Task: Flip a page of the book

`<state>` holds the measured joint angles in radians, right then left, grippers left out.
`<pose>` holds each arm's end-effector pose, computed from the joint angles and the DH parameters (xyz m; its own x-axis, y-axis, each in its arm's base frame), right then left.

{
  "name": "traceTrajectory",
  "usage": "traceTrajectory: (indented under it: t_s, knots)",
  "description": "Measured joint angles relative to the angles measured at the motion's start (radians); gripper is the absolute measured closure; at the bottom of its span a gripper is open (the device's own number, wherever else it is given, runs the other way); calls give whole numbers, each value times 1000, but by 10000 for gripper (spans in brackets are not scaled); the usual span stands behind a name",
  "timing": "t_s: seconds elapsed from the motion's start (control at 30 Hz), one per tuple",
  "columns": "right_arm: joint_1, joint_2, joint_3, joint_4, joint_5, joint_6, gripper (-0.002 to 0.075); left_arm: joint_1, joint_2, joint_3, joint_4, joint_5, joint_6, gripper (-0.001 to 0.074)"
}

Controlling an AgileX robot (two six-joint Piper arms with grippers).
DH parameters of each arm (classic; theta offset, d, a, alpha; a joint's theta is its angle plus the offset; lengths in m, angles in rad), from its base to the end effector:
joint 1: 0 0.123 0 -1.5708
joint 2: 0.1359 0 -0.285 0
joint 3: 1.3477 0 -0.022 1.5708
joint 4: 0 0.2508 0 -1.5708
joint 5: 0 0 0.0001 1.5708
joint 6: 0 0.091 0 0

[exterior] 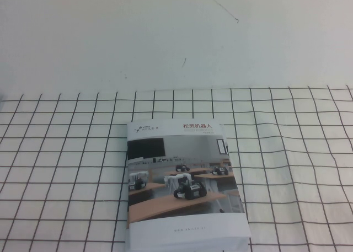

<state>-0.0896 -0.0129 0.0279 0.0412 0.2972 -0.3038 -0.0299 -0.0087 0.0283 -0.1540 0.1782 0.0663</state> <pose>0.0543 -0.0038 0.1776 -0.2346 -0.2413 -0.9417 0.0171 0.9675 -0.2522 0.0564 -0.0042 0.1881 -0.1127 -0.0818 -0.9902 0.0475 0.9950 -0.0876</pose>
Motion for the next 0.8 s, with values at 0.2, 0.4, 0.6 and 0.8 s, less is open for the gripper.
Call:
traceTrajectory:
  t_s: [0.2, 0.4, 0.6, 0.8]
  knots:
    - [0, 0, 0, 0, -273, -2, 728, 0, 0, 0, 0, -313, 0, 737]
    - [0, 0, 0, 0, -527, -2, 728, 0, 0, 0, 0, -635, 0, 737]
    - [0, 0, 0, 0, -628, -2, 728, 0, 0, 0, 0, -779, 0, 737]
    - [0, 0, 0, 51, -609, 18, 728, 0, -4, 0, -2, -671, 19, 737]
